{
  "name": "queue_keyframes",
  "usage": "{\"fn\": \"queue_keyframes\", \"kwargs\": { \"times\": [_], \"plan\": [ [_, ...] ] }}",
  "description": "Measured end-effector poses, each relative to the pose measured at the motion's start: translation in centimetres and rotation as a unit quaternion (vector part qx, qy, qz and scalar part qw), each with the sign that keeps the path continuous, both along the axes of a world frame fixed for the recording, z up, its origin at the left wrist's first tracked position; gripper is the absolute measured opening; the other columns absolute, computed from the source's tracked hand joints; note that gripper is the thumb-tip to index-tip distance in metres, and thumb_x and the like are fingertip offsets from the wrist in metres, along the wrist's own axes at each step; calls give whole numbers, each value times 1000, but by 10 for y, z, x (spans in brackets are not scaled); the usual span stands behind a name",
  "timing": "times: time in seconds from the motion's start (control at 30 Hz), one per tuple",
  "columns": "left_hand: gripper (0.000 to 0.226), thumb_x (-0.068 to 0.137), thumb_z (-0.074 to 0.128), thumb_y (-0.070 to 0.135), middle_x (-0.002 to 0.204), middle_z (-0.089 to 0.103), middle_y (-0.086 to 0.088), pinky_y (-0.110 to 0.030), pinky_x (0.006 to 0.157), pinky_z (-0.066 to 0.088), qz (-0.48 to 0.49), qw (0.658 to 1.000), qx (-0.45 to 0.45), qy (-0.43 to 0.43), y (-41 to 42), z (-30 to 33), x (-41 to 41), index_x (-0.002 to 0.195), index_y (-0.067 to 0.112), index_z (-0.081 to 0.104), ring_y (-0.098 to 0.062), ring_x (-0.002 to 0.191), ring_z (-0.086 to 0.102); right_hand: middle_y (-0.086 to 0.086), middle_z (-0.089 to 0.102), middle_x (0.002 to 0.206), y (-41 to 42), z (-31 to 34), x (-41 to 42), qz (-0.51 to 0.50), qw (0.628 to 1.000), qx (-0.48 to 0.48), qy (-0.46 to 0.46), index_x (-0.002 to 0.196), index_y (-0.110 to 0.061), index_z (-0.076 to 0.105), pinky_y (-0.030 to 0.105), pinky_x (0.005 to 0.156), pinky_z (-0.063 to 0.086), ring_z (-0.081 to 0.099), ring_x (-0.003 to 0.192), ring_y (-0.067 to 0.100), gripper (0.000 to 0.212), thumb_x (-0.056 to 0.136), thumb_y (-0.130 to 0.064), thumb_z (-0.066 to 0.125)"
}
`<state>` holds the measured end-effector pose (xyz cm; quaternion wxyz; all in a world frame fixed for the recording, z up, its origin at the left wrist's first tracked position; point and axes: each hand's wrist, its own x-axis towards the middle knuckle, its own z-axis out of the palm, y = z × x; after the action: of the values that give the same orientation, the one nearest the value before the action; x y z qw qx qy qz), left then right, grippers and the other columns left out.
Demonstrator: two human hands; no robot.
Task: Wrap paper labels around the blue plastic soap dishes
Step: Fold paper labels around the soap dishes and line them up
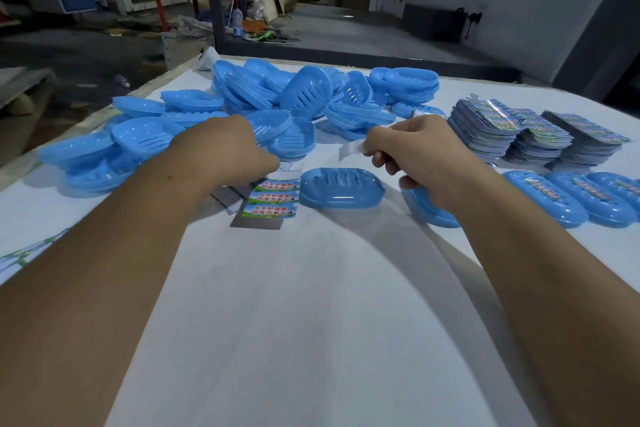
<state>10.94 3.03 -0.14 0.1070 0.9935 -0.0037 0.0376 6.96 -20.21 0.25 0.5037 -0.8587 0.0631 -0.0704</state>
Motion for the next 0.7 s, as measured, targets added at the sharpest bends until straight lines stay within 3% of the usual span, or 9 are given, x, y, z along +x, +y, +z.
{"fn": "queue_keyframes", "kwargs": {
  "times": [0.2, 0.33, 0.43, 0.57, 0.7],
  "plan": [
    [29, 75, 68, 47, 74, 62, -2, -30, 55, 39, 37, 989, 140, -20, 7, 5, -2, 74, 19, 60, -19, 69, 57, -8, 68, 57, 4, -3, 1, 9, 1000, -16, 1, 53, -22, 74, 16, 39, 39, 48, 43, 2, 24, 76, -30, 74],
    [25, 75, 71, 37, 73, 57, -5, -29, 51, 32, 68, 982, 136, -111, 5, 7, -4, 73, 18, 55, -22, 64, 51, 7, 73, 69, 6, -5, 2, 2, 1000, -27, -7, 63, -14, 77, 21, 43, 39, 48, 55, 11, 23, 75, -33, 73],
    [13, 77, 69, 37, 74, 65, 3, -29, 56, 43, 26, 989, -19, -144, -7, 11, -7, 78, 24, 70, -19, 70, 58, 16, 73, 77, 8, -8, 2, -6, 999, -45, -17, 65, -12, 76, 26, 50, 40, 48, 57, 14, 26, 72, -37, 71],
    [14, 77, 73, 31, 67, 72, 7, -16, 52, 48, -94, 951, -282, -92, -35, 7, -22, 66, 23, 77, -5, 62, 63, 0, 55, 49, 13, -9, 1, -9, 997, -58, -57, 63, -9, 72, 15, 38, 33, 39, 39, 6, 26, 72, -33, 71],
    [13, 78, 77, 36, 78, 74, -5, -28, 65, 53, -130, 924, -354, -65, -47, 0, -28, 72, 24, 79, -6, 64, 59, -2, 40, 45, 15, -9, 0, 9, 994, -71, -86, 66, -1, 67, 15, 35, 26, 29, 39, 9, 36, 67, -37, 71]
  ]
}}
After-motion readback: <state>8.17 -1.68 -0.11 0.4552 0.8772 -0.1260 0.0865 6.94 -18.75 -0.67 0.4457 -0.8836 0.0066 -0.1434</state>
